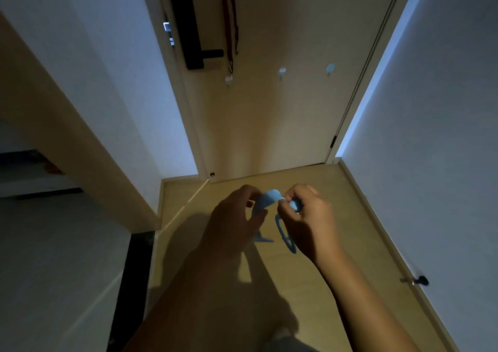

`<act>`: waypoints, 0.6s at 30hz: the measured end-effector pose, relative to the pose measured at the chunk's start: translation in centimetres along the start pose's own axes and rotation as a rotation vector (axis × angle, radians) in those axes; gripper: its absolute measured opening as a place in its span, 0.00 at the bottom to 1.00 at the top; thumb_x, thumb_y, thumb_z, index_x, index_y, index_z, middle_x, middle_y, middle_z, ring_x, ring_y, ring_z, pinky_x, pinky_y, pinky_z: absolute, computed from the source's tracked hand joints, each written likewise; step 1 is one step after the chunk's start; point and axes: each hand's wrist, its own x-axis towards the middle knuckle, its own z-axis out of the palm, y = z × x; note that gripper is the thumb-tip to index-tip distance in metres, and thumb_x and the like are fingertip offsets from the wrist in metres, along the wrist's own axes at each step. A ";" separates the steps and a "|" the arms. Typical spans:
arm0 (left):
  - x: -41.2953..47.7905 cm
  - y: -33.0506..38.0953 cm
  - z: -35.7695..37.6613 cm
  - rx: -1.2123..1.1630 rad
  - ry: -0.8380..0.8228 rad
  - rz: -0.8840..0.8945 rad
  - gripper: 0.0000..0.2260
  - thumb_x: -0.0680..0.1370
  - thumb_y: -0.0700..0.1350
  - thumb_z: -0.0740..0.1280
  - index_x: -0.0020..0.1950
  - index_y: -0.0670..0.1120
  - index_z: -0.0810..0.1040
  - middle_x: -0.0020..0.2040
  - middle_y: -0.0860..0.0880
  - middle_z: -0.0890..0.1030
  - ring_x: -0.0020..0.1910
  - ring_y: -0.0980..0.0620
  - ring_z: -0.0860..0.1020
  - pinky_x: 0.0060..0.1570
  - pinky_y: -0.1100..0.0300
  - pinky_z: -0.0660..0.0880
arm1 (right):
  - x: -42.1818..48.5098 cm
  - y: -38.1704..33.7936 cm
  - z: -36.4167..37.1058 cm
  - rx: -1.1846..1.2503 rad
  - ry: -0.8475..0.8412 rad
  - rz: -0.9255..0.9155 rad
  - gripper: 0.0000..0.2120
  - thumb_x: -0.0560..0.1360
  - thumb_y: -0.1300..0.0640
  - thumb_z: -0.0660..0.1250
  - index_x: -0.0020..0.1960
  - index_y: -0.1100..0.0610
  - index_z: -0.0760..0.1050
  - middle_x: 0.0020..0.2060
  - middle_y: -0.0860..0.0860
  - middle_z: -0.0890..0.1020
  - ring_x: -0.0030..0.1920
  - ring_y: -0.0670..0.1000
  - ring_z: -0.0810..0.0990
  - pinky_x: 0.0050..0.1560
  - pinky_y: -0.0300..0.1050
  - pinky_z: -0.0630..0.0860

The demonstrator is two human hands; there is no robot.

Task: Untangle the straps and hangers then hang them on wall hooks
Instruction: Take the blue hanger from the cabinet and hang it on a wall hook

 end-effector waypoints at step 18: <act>27.1 0.3 3.7 -0.243 0.248 0.054 0.11 0.75 0.38 0.66 0.57 0.41 0.80 0.48 0.54 0.79 0.48 0.70 0.72 0.42 0.82 0.67 | 26.5 5.1 -1.8 -0.054 0.159 -0.137 0.05 0.73 0.61 0.66 0.38 0.60 0.74 0.35 0.52 0.77 0.35 0.51 0.74 0.37 0.47 0.73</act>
